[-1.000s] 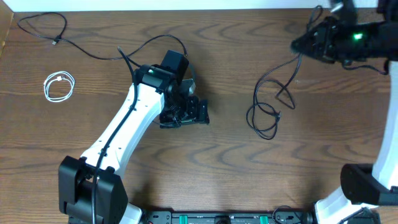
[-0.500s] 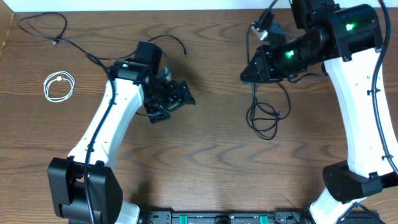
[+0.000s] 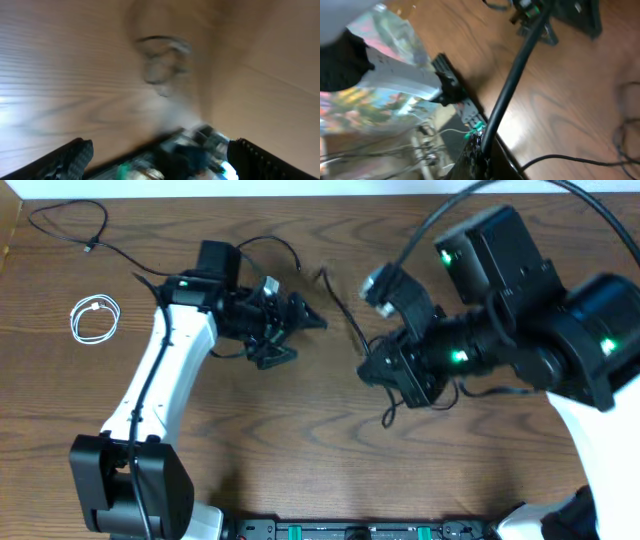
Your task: Untangle cables
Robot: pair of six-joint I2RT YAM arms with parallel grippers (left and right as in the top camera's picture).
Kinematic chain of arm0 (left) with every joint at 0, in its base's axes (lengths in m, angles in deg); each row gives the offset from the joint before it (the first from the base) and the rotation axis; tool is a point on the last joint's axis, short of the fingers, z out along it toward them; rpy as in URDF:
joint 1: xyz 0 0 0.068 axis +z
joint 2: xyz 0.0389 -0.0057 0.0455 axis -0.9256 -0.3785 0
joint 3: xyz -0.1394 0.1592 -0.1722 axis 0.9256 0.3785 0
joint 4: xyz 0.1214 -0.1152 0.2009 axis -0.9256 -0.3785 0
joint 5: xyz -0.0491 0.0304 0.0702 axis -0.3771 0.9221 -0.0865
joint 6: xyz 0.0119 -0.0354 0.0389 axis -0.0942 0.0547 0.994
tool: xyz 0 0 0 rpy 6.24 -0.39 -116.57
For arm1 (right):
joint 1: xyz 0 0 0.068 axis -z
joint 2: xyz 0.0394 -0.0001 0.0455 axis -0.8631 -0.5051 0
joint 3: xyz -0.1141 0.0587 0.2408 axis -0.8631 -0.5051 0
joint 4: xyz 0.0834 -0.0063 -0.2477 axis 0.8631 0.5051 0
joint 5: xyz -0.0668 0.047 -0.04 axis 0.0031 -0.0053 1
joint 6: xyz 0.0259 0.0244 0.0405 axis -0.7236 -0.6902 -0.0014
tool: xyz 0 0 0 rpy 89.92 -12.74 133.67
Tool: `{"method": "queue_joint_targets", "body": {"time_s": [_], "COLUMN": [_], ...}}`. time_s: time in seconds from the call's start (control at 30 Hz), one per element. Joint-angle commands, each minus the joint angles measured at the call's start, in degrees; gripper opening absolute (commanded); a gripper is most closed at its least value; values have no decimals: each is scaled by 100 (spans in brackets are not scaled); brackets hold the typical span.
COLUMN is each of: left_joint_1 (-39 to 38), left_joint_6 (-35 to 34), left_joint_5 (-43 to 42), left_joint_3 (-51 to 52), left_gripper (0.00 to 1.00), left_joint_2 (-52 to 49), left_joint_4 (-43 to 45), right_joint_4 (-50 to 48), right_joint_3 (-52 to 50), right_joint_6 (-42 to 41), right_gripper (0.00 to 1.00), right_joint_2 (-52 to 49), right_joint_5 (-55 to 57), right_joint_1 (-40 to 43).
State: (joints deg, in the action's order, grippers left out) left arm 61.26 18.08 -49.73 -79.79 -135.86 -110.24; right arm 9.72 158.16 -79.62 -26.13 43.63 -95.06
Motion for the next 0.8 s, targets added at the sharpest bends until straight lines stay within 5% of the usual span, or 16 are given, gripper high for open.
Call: {"method": "queue_joint_targets", "body": {"time_s": [0.0,0.23,0.5,0.77], "left_joint_1": [446,957,798,662], "left_joint_6": [-404,-459,-466,-1683], "left_joint_5": [-1633,-1945,-3624,-3523], "left_joint_3": [26,26,26,26], "left_gripper": [90,90,90,84], "left_joint_2": [-22,-22,-20,-20], "left_joint_4": [22,-219,-219,-214], "right_joint_4": [9,0,-11,-7], "right_joint_3": [20,17,17,15], "right_joint_6": [44,-393,-391,289], "right_gripper": [1,1,1,1], "right_joint_2": [208,356,-68,-376], "right_joint_5": [861,1773,1486,409], "right_joint_1": [-55,-11,-33,-199]}}
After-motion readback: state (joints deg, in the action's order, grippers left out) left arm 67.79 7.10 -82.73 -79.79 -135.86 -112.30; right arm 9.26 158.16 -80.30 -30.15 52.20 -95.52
